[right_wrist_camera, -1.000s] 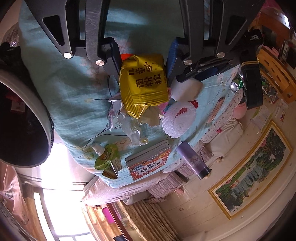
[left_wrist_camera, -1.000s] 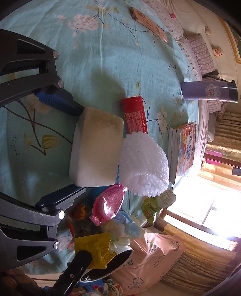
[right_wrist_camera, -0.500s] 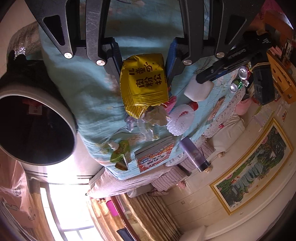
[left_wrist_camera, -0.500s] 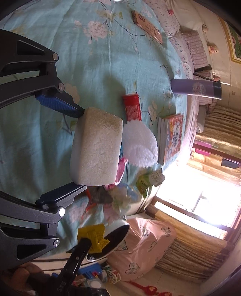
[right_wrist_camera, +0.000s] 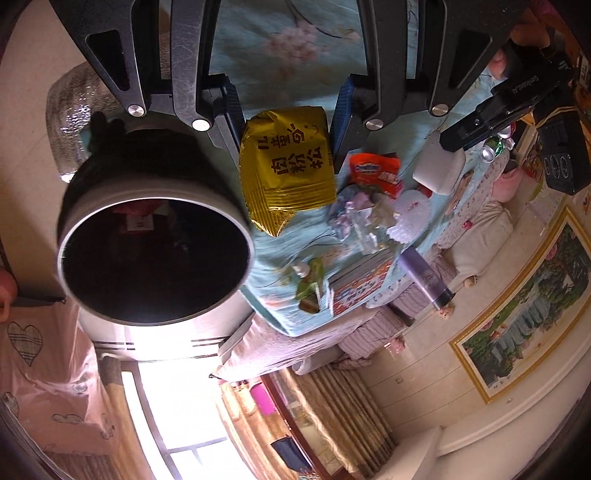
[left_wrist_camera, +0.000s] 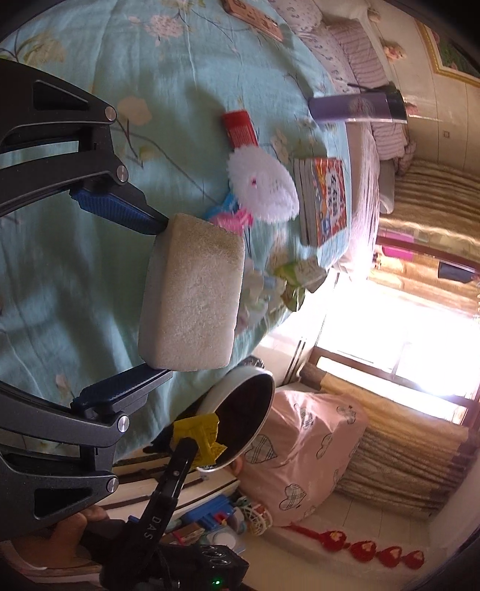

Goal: Collect trash
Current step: 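Carry sponge and yellow bag over the black bin and open both grippers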

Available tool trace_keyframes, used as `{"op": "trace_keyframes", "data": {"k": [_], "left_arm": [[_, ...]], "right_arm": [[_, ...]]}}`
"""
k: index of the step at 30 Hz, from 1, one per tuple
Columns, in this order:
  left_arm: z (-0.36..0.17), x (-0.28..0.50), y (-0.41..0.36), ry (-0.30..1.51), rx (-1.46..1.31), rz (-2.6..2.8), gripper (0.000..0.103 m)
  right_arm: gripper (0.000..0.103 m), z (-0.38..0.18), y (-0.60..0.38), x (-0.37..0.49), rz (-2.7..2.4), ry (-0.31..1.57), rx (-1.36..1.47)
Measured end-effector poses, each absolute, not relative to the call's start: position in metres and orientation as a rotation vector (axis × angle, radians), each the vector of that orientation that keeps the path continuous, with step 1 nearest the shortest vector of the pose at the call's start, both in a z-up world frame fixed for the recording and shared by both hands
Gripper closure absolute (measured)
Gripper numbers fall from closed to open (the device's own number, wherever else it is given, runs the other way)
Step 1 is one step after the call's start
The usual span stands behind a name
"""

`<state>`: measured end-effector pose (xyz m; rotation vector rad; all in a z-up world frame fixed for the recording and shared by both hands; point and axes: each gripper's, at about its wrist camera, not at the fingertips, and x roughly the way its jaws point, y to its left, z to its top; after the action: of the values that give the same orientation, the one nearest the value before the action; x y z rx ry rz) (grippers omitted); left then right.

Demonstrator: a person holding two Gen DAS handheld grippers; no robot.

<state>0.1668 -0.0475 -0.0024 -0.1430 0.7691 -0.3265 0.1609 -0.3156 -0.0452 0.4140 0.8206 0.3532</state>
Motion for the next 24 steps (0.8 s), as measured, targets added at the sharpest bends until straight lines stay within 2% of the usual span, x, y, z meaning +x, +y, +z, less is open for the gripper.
{"op": "trace_keyframes", "data": {"k": [24], "left_arm": [[-0.001, 0.228, -0.151, 0.796, -0.027, -0.486, 0.032]], "right_arm": [[0.06, -0.043, -0.39, 0.186, 0.219, 0.796, 0.394]]}}
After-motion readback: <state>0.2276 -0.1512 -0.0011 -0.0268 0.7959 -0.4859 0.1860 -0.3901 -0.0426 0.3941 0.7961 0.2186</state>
